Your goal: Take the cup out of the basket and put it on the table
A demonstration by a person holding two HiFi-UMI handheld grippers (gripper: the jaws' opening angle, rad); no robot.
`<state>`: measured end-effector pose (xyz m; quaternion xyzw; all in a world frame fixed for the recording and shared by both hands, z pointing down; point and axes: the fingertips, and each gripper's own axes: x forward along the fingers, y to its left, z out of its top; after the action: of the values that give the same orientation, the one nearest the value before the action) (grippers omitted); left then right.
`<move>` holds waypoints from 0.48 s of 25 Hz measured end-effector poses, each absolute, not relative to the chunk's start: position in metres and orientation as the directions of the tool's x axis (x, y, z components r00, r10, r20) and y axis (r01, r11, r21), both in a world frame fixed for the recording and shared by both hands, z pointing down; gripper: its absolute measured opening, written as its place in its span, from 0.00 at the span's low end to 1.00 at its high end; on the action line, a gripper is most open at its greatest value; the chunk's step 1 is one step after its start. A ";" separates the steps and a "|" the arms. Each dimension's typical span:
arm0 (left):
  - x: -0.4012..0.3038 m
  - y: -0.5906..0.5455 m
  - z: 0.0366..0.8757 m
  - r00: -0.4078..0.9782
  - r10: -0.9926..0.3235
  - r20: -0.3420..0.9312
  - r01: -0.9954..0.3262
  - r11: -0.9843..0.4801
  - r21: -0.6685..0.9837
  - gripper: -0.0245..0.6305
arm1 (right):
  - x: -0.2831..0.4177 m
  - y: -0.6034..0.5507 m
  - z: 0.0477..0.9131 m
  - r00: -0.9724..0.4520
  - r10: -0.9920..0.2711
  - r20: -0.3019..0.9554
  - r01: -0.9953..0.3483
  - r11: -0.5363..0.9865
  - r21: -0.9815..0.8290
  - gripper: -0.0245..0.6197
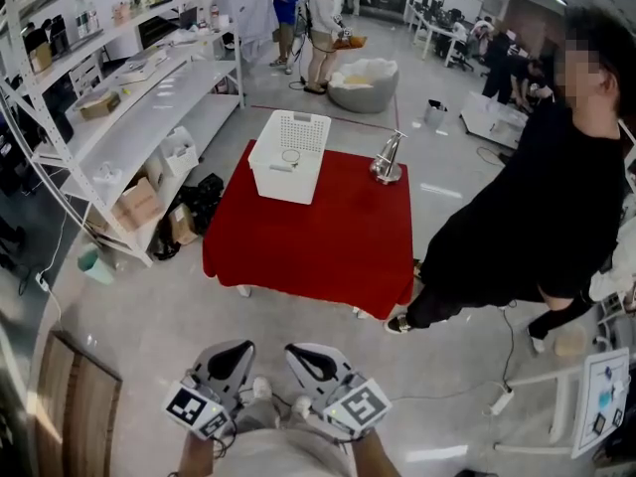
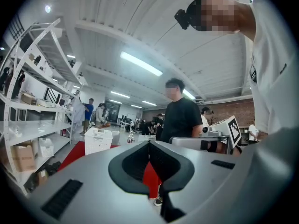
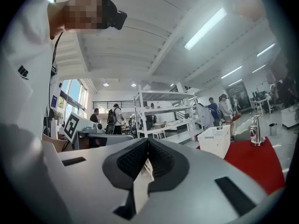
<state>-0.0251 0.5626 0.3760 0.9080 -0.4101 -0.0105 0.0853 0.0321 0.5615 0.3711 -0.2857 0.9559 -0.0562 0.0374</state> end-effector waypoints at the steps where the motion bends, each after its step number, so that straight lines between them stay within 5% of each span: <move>1: -0.025 0.561 0.376 0.664 -0.746 0.050 -0.742 -0.650 0.164 0.05 | 0.032 0.559 0.371 -0.833 -0.551 -0.037 -0.543 0.830 -0.128 0.05; 12: -0.045 0.515 0.380 0.680 -0.732 0.034 -0.725 -0.666 0.177 0.05 | 0.010 0.516 0.376 -0.827 -0.562 -0.019 -0.556 0.821 -0.127 0.05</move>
<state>-0.0453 0.5147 0.3797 0.9124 -0.3992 -0.0198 0.0881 0.0103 0.5159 0.3756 -0.2931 0.9539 -0.0582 0.0278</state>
